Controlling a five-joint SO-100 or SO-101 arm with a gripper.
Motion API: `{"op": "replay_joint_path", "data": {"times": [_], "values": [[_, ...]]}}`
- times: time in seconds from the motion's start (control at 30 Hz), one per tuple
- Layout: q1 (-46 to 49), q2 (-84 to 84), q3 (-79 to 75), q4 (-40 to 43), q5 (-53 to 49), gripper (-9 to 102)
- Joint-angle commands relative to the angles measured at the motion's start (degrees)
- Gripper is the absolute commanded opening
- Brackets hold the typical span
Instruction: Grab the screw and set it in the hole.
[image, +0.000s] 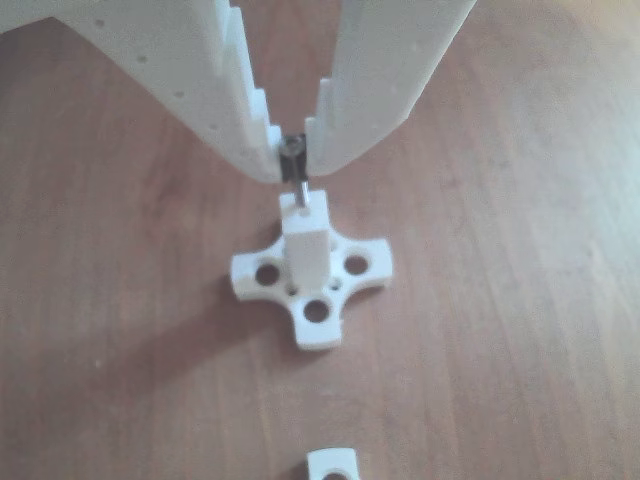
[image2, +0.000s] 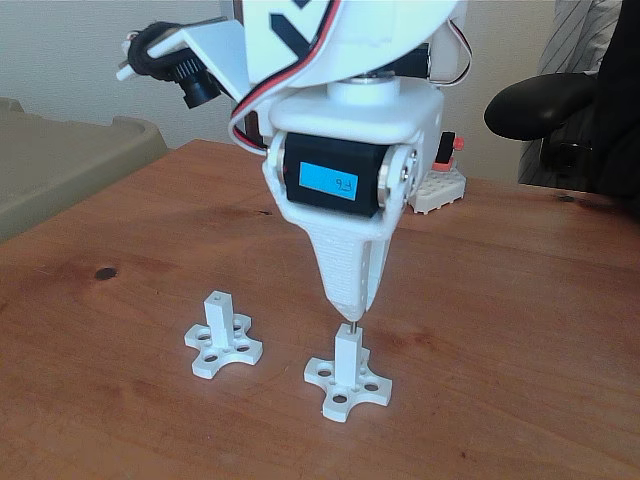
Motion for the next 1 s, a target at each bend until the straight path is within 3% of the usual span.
{"op": "replay_joint_path", "data": {"times": [0.0, 0.97], "values": [[0.3, 1.0, -4.8, 0.0, 0.0, -4], [0.8, 1.0, -4.9, -0.2, -0.3, -4]]}}
